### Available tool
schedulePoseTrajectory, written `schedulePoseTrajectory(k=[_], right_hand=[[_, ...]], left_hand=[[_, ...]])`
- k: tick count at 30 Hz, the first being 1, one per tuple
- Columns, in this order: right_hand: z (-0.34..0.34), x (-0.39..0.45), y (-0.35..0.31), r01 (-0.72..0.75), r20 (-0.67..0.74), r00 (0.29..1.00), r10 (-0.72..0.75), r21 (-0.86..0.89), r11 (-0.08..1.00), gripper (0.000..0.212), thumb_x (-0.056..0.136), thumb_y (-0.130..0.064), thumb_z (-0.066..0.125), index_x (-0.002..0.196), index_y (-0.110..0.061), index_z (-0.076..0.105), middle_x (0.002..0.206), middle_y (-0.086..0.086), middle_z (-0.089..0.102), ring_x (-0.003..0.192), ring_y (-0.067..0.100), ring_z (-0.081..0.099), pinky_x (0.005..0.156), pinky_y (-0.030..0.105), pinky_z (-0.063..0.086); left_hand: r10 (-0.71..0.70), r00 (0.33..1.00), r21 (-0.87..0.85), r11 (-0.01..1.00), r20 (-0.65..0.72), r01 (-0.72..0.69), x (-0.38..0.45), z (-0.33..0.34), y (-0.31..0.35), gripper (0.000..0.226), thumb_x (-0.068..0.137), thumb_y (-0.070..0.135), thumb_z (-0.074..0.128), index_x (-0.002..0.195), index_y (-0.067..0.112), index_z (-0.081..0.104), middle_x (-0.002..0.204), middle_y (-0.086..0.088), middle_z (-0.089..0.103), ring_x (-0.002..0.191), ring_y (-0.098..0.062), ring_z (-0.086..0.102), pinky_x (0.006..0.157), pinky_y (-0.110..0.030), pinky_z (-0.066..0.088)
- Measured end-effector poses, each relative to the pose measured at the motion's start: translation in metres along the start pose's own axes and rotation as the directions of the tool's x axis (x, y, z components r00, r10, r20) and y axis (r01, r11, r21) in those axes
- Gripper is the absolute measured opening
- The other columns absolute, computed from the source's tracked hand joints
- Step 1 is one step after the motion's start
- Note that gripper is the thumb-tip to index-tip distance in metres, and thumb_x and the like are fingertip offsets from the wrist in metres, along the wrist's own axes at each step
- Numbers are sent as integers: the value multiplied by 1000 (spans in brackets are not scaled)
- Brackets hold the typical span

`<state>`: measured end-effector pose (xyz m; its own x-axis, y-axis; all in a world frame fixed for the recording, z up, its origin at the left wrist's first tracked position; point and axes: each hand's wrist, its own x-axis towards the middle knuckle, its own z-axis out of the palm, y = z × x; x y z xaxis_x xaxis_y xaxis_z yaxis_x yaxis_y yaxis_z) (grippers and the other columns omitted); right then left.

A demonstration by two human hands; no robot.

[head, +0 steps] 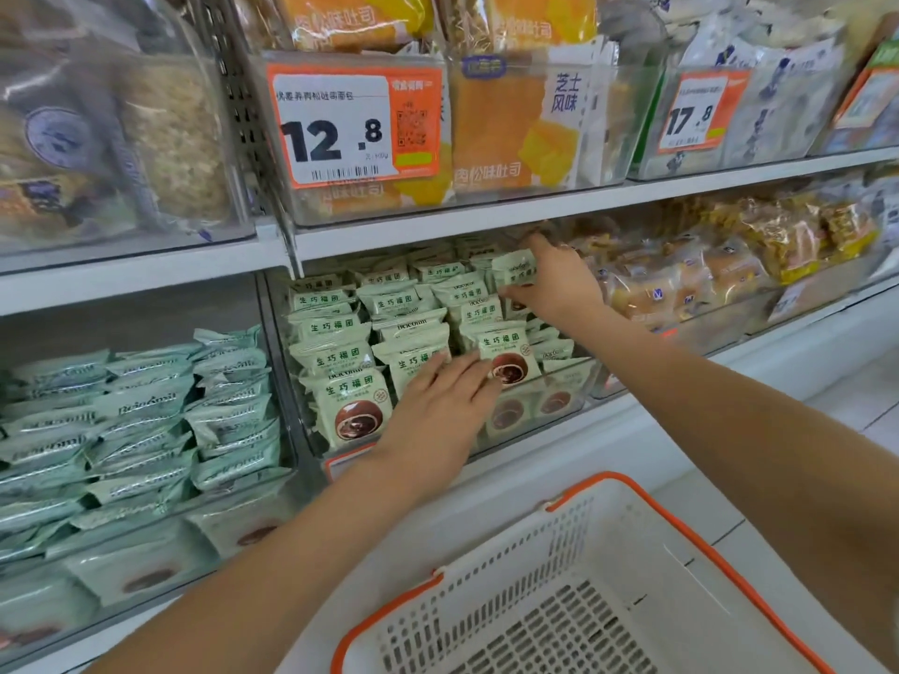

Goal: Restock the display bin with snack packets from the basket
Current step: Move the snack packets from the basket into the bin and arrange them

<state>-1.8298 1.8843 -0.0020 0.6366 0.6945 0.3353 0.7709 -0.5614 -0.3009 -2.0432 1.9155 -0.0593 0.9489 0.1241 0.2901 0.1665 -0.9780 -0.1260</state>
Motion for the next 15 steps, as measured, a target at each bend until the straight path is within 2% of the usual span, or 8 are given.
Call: schedulePoseTrajectory(k=[4, 6, 8, 11, 13, 15], right_hand=[[16, 9, 0, -73, 64, 995, 78, -85, 994, 66, 85, -41, 66, 141, -17, 39, 142, 21, 33, 123, 39, 46, 94, 46, 47], [18, 13, 0, -100, 97, 989, 110, -110, 989, 66, 86, -44, 63, 140, -12, 42, 145, 22, 31, 122, 39, 48, 94, 44, 47], [20, 13, -1, -103, 117, 986, 120, -139, 985, 66, 88, -44, 59, 143, -14, 37, 148, 21, 26, 123, 39, 47, 91, 45, 48], [21, 7, 2, -62, 89, 993, 75, -135, 989, 70, 91, -40, 58, 149, -24, 22, 150, 20, 20, 126, 41, 41, 90, 49, 49], [21, 1, 6, -30, 43, 998, 37, -140, 990, 67, 91, -36, 60, 148, -28, 25, 148, 17, 24, 129, 39, 34, 89, 50, 48], [22, -3, 10, 6, 68, 998, 5, -163, 987, 63, 92, -30, 60, 147, -30, 30, 146, 11, 32, 132, 35, 30, 91, 50, 48]], left_hand=[[23, 999, -3, 1000, -28, -23, 3, 10, 4, 68, 84, -2, 50, 147, 10, 27, 156, -9, 21, 146, -24, 11, 110, -32, -13], [43, 998, 33, 999, -53, -41, 2, 13, 1, 70, 71, -3, 64, 138, 7, 45, 146, -12, 42, 139, -27, 33, 112, -38, 4], [34, 998, 20, 999, -54, -33, 1, 16, -1, 72, 58, -4, 73, 127, 6, 57, 134, -12, 55, 127, -28, 50, 108, -42, 18], [44, 998, -10, 999, -45, -45, -1, 15, -2, 74, 59, -4, 73, 129, 6, 55, 136, -12, 53, 127, -27, 50, 109, -42, 15], [34, 999, 3, 999, -30, -34, -3, 14, -2, 74, 59, -4, 73, 130, 6, 55, 137, -12, 53, 126, -27, 50, 109, -42, 16], [20, 1000, -23, 1000, 1, -20, -4, 10, -1, 72, 66, -5, 68, 135, 5, 49, 142, -13, 47, 131, -28, 45, 111, -41, 8]])
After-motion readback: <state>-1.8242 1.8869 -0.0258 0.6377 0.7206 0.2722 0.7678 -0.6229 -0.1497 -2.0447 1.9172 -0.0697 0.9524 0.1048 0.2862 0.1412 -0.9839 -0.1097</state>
